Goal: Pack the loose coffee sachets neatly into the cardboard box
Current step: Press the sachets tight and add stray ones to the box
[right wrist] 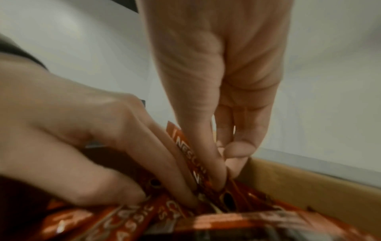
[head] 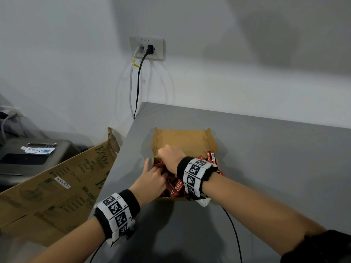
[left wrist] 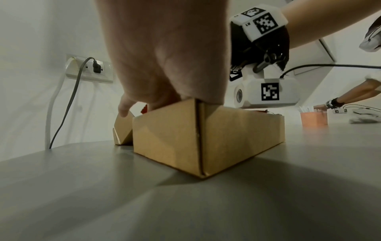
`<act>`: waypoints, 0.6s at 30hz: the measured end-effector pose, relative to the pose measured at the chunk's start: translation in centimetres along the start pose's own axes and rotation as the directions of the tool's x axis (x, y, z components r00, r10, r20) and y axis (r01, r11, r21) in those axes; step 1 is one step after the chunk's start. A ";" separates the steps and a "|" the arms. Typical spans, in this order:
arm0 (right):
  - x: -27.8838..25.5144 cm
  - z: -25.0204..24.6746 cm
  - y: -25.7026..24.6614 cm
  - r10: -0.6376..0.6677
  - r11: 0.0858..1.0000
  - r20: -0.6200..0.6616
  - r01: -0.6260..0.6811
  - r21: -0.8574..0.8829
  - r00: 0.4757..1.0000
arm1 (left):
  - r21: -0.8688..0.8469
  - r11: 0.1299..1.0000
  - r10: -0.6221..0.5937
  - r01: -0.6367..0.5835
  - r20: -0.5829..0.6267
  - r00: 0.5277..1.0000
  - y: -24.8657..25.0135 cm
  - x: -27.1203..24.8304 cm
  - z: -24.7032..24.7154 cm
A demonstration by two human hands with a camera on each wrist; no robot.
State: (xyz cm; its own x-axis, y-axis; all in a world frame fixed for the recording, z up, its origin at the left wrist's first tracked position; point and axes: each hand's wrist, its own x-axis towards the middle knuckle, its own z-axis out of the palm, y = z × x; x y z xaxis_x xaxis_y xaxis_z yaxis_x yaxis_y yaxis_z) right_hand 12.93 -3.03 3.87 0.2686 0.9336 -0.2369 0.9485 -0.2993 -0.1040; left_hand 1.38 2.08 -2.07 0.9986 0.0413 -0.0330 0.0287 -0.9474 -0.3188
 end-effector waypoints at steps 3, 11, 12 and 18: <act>0.0 0.1 -0.4 0.005 0.999 -0.004 -0.005 -0.041 1.000 | 0.033 0.999 0.014 -0.012 -0.038 0.999 0.0 -0.1 0.1; -0.2 0.7 -0.6 0.064 0.994 0.029 -0.061 -0.094 0.998 | 0.031 1.000 0.006 -0.004 -0.063 0.998 -0.2 0.2 0.2; -0.3 0.8 -0.6 0.065 0.994 0.029 -0.062 -0.085 0.998 | 0.032 0.999 0.009 -0.007 -0.067 0.998 -0.2 0.1 0.3; -0.8 0.1 0.1 0.081 0.996 -0.006 -0.081 0.025 0.997 | 0.043 0.999 -0.016 0.021 -0.109 0.994 0.1 0.3 -0.1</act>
State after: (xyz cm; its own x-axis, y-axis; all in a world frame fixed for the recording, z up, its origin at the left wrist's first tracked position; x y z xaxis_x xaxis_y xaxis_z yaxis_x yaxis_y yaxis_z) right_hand 12.77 -3.82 4.00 0.3454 0.9076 -0.2387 0.9193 -0.3784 -0.1086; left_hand 1.66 1.99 -1.99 0.9969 0.0220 0.0759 0.0479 -0.9320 -0.3594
